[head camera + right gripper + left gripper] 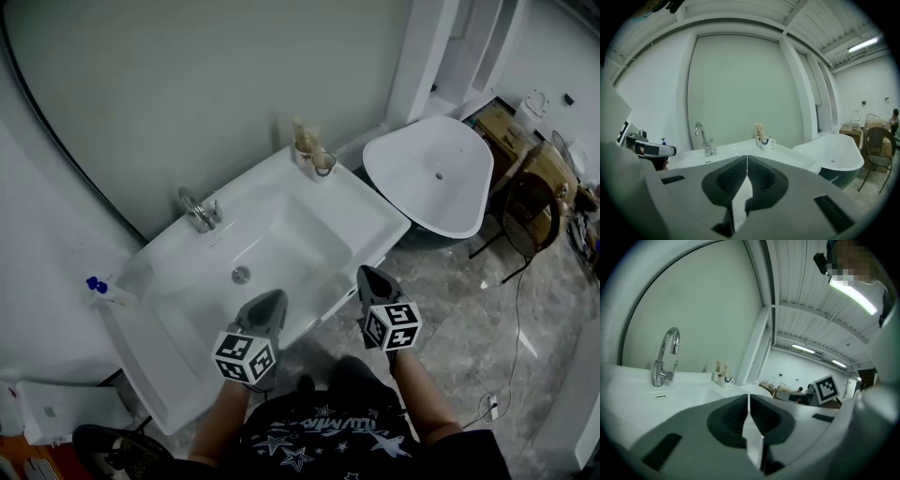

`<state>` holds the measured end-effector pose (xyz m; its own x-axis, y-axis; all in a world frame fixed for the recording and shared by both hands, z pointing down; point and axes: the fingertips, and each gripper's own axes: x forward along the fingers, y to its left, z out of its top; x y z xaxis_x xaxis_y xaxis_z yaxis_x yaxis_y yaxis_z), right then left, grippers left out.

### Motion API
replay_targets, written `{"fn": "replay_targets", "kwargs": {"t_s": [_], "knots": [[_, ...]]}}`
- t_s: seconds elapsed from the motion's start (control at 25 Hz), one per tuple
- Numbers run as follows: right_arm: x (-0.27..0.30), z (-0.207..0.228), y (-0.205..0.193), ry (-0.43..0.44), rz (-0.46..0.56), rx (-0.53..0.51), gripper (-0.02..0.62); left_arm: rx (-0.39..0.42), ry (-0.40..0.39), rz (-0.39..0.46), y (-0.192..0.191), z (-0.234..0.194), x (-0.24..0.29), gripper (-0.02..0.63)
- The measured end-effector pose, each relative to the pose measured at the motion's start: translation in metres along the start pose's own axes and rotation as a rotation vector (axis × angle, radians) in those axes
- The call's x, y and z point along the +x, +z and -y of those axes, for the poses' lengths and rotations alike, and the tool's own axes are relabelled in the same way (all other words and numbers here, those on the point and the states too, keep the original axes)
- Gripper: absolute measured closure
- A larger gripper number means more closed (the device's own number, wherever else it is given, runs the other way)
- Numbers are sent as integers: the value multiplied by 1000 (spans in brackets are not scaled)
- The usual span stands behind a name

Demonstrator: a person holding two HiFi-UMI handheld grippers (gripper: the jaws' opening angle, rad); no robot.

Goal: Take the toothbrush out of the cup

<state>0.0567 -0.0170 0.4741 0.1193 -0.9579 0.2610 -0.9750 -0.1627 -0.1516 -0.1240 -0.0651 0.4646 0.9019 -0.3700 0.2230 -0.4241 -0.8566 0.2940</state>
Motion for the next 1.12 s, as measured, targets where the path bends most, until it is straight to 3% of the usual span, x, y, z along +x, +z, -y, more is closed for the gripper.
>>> {"fn": "replay_targets", "kwargs": {"t_s": [0.32, 0.6, 1.12], "knots": [[47, 29, 6, 33, -14, -9, 581, -15, 117, 13, 6, -21, 14, 578], [111, 54, 28, 160, -27, -22, 581, -82, 266, 40, 14, -44, 41, 578], [201, 83, 56, 362, -72, -119, 581, -89, 450, 95, 43, -59, 87, 578]]}}
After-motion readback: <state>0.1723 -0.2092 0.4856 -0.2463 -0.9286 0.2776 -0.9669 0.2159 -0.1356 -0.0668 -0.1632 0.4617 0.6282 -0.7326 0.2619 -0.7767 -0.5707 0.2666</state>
